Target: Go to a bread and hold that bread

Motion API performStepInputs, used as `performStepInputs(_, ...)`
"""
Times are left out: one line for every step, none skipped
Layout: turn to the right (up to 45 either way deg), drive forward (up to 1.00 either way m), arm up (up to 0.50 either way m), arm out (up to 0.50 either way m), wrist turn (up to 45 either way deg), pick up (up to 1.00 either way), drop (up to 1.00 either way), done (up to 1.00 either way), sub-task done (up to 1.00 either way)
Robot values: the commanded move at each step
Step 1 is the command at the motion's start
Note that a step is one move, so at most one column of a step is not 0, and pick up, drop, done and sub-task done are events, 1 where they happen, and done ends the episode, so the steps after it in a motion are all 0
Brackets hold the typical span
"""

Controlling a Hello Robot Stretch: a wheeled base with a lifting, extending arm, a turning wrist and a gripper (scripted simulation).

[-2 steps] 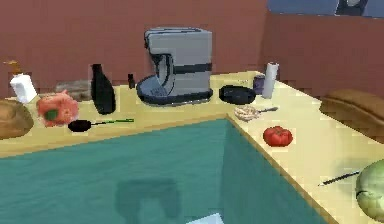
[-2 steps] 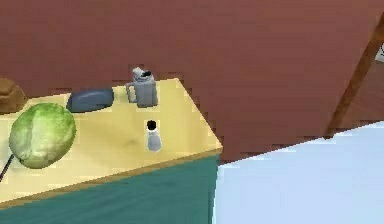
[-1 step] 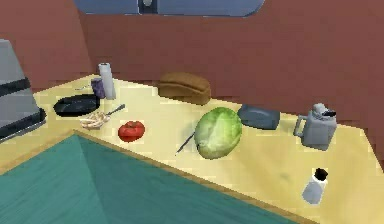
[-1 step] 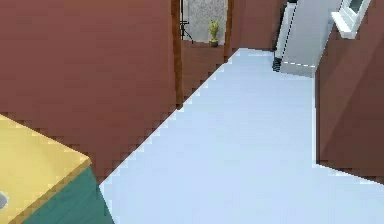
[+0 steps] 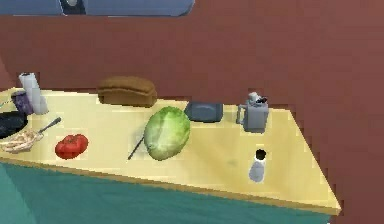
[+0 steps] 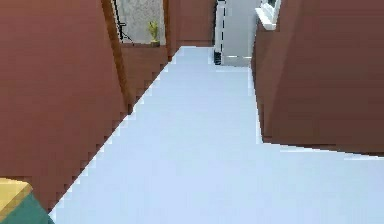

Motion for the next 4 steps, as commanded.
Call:
performStepInputs(0.0,0.25,0.0,0.0,0.0,0.0,0.0,0.0,0.0)
performStepInputs(-45.0,0.0,0.0,0.0,0.0,0.0,0.0,0.0,0.0)
performStepInputs(-45.0,0.0,0.0,0.0,0.0,0.0,0.0,0.0,0.0)
performStepInputs(-21.0,0.0,0.0,0.0,0.0,0.0,0.0,0.0,0.0)
